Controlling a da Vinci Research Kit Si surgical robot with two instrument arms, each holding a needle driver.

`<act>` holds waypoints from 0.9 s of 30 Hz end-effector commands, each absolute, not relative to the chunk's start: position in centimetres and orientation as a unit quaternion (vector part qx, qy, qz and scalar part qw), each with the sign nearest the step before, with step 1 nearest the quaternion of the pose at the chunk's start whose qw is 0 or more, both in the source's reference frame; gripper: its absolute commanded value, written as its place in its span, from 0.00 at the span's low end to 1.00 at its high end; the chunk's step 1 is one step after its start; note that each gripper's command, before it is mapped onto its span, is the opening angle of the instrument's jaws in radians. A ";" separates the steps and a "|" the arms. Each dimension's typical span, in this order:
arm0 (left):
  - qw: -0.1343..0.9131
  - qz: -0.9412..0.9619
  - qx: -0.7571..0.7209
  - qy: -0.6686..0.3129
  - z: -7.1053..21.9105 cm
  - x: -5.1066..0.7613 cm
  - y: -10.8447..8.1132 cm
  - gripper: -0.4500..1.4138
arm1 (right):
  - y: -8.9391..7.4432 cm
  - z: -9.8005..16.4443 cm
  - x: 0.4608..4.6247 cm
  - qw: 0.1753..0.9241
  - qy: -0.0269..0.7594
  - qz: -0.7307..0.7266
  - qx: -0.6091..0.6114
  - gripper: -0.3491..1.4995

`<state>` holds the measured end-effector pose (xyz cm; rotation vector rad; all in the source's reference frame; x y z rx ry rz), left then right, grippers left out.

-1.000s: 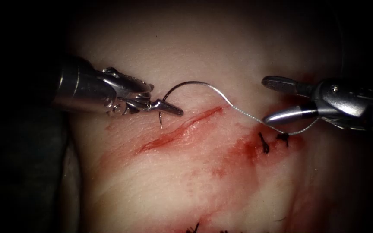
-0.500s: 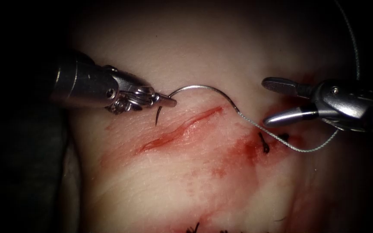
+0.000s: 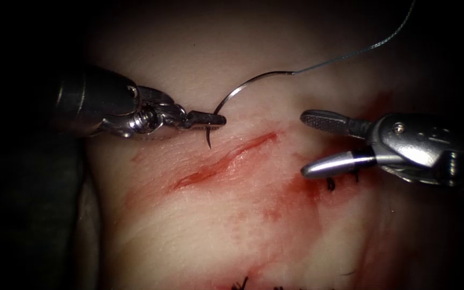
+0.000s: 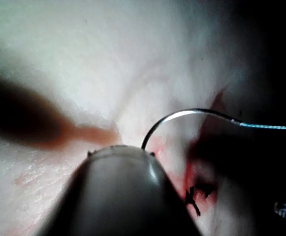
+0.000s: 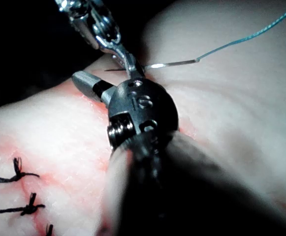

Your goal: Wound Closure

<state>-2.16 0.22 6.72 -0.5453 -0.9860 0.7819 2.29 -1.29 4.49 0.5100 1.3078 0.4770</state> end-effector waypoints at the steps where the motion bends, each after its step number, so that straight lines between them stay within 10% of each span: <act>1: 0.772 0.339 -0.250 -0.476 6.7 -2.19 0.2 0.00 | -1.4 4.5 2.47 0.735 0.594 0.221 0.240 0.89; 27: 0.654 0.150 -0.418 -0.612 6.5 -2.59 -0.1 0.00 | -0.8 5.2 2.44 0.622 0.590 0.477 0.194 0.88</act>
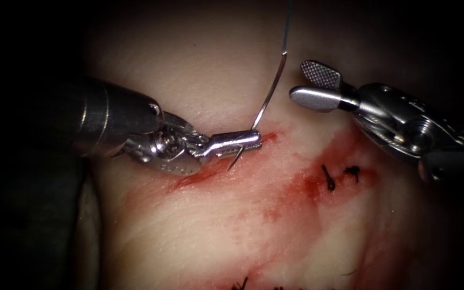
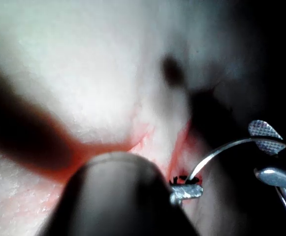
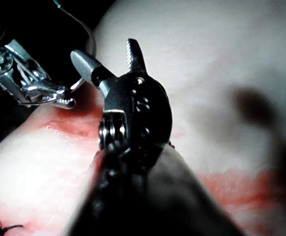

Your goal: Wound Closure

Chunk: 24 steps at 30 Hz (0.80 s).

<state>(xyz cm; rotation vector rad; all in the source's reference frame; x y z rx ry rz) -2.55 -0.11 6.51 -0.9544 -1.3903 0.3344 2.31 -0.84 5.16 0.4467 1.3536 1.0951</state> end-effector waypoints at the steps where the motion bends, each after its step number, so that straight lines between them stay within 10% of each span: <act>1: 0.656 0.151 -0.417 -0.611 6.5 -2.59 -0.1 0.00 | -0.8 5.2 2.46 0.622 0.590 0.477 0.193 0.88; 24: 0.691 0.174 -0.382 -0.588 6.6 -2.60 -0.1 0.00 | -0.8 5.2 2.77 0.647 0.598 0.451 0.142 0.73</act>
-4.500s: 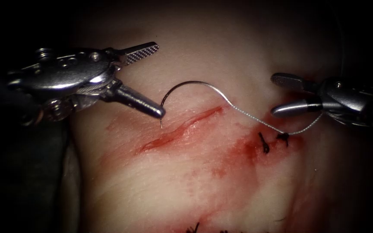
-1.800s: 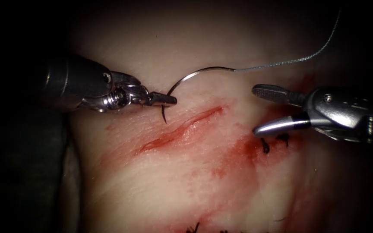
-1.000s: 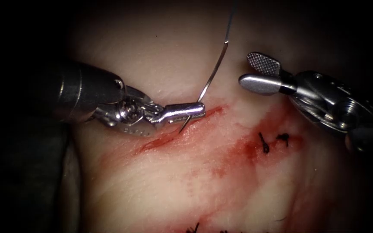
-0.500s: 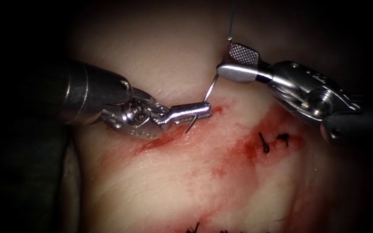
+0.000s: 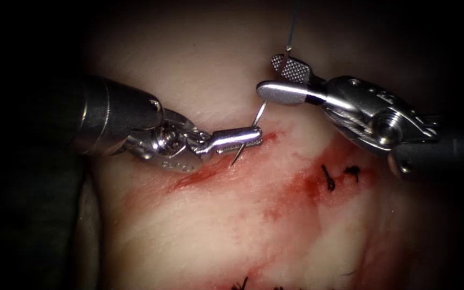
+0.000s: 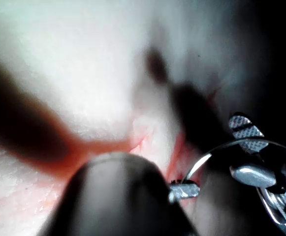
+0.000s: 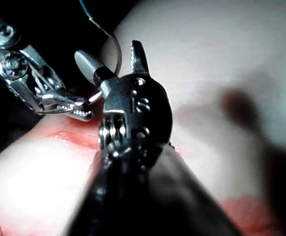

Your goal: Wound Closure

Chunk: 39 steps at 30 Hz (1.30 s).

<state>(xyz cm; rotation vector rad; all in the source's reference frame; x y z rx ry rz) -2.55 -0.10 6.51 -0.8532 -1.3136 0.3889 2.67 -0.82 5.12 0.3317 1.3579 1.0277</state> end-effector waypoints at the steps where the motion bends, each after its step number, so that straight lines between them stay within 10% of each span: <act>1: 0.691 0.174 -0.382 -0.588 6.6 -2.60 -0.1 0.00 | -0.8 5.2 2.77 0.647 0.598 0.451 0.142 0.73; 2: 0.694 0.176 -0.380 -0.586 6.6 -2.60 -0.1 0.00 | -0.8 5.1 2.77 0.649 0.599 0.449 0.140 0.31; 3: 0.695 0.176 -0.379 -0.585 6.6 -2.60 -0.1 0.01 | -0.8 5.1 2.77 0.648 0.596 0.455 0.134 0.27; 17: 0.704 0.174 -0.379 -0.575 6.6 -2.55 -0.1 0.02 | -0.7 5.1 2.71 0.663 0.587 0.460 0.068 0.58; 21: 0.707 0.173 -0.379 -0.572 6.6 -2.54 -0.1 0.02 | -0.7 5.1 2.69 0.664 0.587 0.458 0.066 0.34; 23: 0.707 0.173 -0.379 -0.572 6.6 -2.54 -0.1 0.03 | -0.7 5.1 2.68 0.664 0.587 0.457 0.067 0.04; 28: 0.707 0.173 -0.379 -0.572 6.6 -2.55 -0.1 0.05 | -0.7 5.1 2.68 0.665 0.588 0.456 0.068 0.00; 33: 0.701 0.194 -0.396 -0.561 6.5 -2.57 -0.1 0.43 | -0.7 5.1 2.67 0.665 0.591 0.449 0.077 0.00; 35: 0.691 0.222 -0.415 -0.548 6.6 -2.57 -0.1 0.79 | -0.7 5.1 2.66 0.666 0.592 0.448 0.077 0.00; 39: 0.679 0.254 -0.438 -0.532 6.5 -2.50 0.0 0.90 | -0.8 5.1 2.63 0.675 0.598 0.425 0.074 0.00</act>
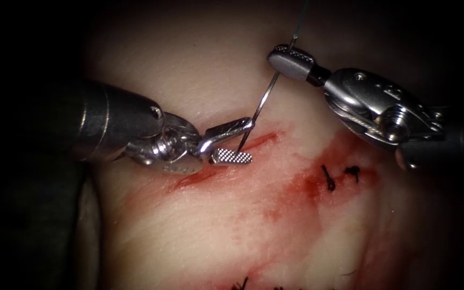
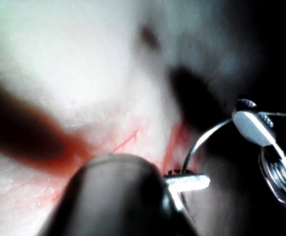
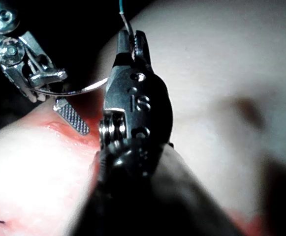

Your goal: Wound Closure

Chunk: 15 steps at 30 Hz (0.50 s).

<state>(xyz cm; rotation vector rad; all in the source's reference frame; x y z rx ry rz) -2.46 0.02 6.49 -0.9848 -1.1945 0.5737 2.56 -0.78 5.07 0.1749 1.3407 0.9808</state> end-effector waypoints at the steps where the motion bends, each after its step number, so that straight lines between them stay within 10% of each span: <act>1: 0.680 0.255 -0.444 -0.525 6.5 -2.45 0.1 0.90 | -0.8 5.1 2.62 0.684 0.603 0.404 0.070 0.00; 7: 0.637 0.353 -0.520 -0.446 6.2 -1.71 0.4 0.89 | -0.6 5.1 2.56 0.722 0.673 0.160 0.029 0.00; 10: 0.491 0.526 -0.571 -0.396 6.1 -1.45 0.4 0.68 | -0.6 5.0 2.57 0.712 0.692 0.116 0.021 0.00; 15: 0.298 0.717 -0.519 -0.357 6.1 -1.45 0.1 0.66 | -0.7 5.0 2.66 0.727 0.674 0.129 -0.026 0.00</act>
